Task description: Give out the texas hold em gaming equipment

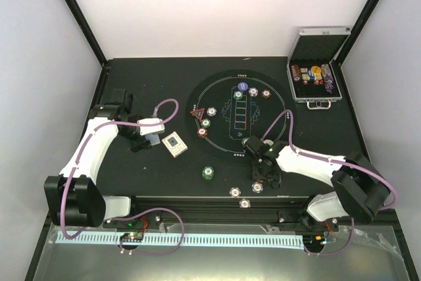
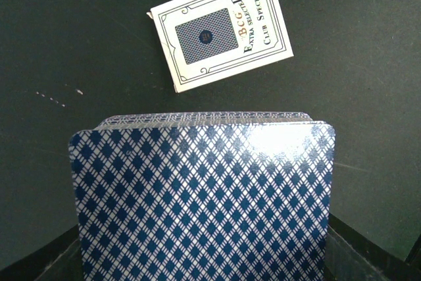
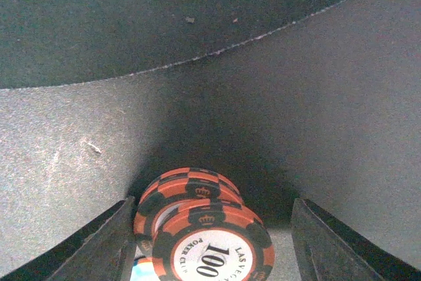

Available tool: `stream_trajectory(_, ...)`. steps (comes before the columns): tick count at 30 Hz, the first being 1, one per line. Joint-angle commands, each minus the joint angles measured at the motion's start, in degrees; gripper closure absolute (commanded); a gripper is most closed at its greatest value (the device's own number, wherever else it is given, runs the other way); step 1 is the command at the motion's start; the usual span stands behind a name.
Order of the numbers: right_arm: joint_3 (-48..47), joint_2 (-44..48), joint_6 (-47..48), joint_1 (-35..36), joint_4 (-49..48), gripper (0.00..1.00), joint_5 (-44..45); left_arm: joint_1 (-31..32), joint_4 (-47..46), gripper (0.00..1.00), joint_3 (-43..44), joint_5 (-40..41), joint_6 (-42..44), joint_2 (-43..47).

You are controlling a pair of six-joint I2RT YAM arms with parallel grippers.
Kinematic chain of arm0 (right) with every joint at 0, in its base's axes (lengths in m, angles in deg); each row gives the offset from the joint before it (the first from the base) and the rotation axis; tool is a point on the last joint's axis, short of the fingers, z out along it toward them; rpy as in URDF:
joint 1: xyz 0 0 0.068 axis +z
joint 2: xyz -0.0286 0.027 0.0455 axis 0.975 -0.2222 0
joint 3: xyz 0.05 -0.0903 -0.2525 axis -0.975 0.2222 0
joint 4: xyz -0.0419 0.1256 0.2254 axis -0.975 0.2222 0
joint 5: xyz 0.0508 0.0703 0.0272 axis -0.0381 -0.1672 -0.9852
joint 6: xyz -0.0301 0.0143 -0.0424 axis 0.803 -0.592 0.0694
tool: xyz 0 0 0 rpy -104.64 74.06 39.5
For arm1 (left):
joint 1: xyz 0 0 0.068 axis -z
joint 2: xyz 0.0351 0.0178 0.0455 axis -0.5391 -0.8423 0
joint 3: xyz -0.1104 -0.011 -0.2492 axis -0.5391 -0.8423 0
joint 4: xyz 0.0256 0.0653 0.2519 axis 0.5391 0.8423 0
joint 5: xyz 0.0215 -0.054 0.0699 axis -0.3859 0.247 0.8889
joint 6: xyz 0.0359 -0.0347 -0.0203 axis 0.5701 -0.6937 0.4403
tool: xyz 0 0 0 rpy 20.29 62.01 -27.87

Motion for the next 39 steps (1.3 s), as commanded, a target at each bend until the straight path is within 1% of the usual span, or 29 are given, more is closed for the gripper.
stream_trajectory(1,-1.82,-0.60,-1.22,1.11,1.59,0.36,1.68,-0.44,-0.52,0.99,1.89,-1.02,0.81,0.76)
stream_trajectory(8,-3.21,-1.69,-1.49,2.58,3.40,0.37,2.96,-0.38,-0.71,0.99,1.78,-0.93,0.91,0.72)
stream_trajectory(13,-3.40,-1.97,-1.80,3.19,3.96,0.41,3.27,-0.43,-0.75,0.98,1.72,-0.81,0.98,0.81)
stream_trajectory(18,-3.38,-2.08,-1.78,3.28,3.57,0.50,3.14,-0.44,-0.81,0.99,1.56,-0.70,0.99,0.92)
stream_trajectory(28,-4.77,-1.56,-1.43,3.28,3.98,0.65,3.34,-0.38,-0.59,0.98,1.80,-0.35,1.24,1.42)
stream_trajectory(31,-6.60,-0.31,-0.89,3.30,6.05,0.68,3.93,-0.38,-0.58,0.98,1.87,-0.15,1.30,1.47)
stream_trajectory(36,-12.78,1.16,0.52,2.88,11.35,0.69,7.13,-0.40,-0.44,0.99,1.98,-0.34,1.35,1.51)
stream_trajectory(39,-16.10,0.96,2.70,0.85,12.93,0.69,8.14,-0.42,-0.33,0.98,1.81,-0.51,1.35,1.60)
